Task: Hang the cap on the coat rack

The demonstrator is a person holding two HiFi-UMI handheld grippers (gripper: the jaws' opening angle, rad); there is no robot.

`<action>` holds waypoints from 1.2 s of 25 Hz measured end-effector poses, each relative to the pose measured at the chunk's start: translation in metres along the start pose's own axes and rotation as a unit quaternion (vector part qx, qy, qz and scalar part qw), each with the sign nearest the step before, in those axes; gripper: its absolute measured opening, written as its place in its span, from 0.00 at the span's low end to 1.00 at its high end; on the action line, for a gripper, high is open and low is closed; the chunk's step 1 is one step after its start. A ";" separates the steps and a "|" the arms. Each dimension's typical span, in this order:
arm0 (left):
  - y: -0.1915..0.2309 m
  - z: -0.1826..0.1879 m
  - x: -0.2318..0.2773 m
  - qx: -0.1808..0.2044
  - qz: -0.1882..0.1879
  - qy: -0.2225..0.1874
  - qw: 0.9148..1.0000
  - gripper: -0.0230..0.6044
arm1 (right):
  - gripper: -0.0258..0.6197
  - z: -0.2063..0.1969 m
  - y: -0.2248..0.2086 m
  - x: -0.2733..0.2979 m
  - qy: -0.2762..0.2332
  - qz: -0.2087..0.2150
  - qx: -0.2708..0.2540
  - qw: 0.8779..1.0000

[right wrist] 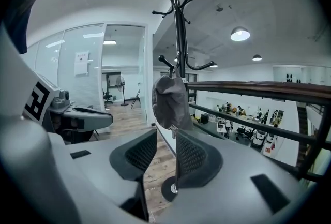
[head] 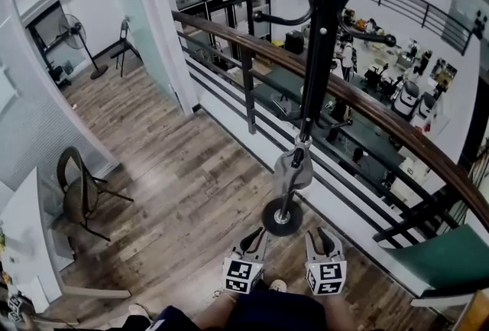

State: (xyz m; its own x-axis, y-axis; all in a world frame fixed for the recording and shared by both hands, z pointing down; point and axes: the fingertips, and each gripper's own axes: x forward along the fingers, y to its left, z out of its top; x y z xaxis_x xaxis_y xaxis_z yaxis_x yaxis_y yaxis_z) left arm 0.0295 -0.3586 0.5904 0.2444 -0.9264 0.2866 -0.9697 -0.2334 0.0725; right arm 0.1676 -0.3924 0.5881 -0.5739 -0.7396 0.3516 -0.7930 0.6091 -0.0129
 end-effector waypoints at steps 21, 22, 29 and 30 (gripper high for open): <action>-0.003 0.004 0.002 0.008 -0.018 0.004 1.000 0.04 | 0.05 -0.001 -0.003 0.000 0.013 -0.004 -0.020 1.000; -0.004 0.004 0.002 0.009 -0.019 0.005 1.000 0.04 | 0.05 -0.003 -0.003 -0.001 0.016 -0.004 -0.022 1.000; -0.001 0.004 0.000 0.020 -0.020 0.007 1.000 0.04 | 0.05 -0.002 0.001 0.004 0.019 -0.006 -0.043 0.999; -0.001 0.004 0.000 0.024 -0.019 0.006 1.000 0.04 | 0.05 -0.002 0.001 0.004 0.020 -0.005 -0.044 0.999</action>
State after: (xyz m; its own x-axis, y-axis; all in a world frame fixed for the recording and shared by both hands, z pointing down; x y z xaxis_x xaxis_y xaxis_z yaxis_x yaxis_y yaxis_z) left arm 0.0305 -0.3597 0.5868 0.2800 -0.9134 0.2955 -0.9588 -0.2815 0.0382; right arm 0.1646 -0.3945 0.5914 -0.5560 -0.7351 0.3880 -0.7764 0.6259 0.0734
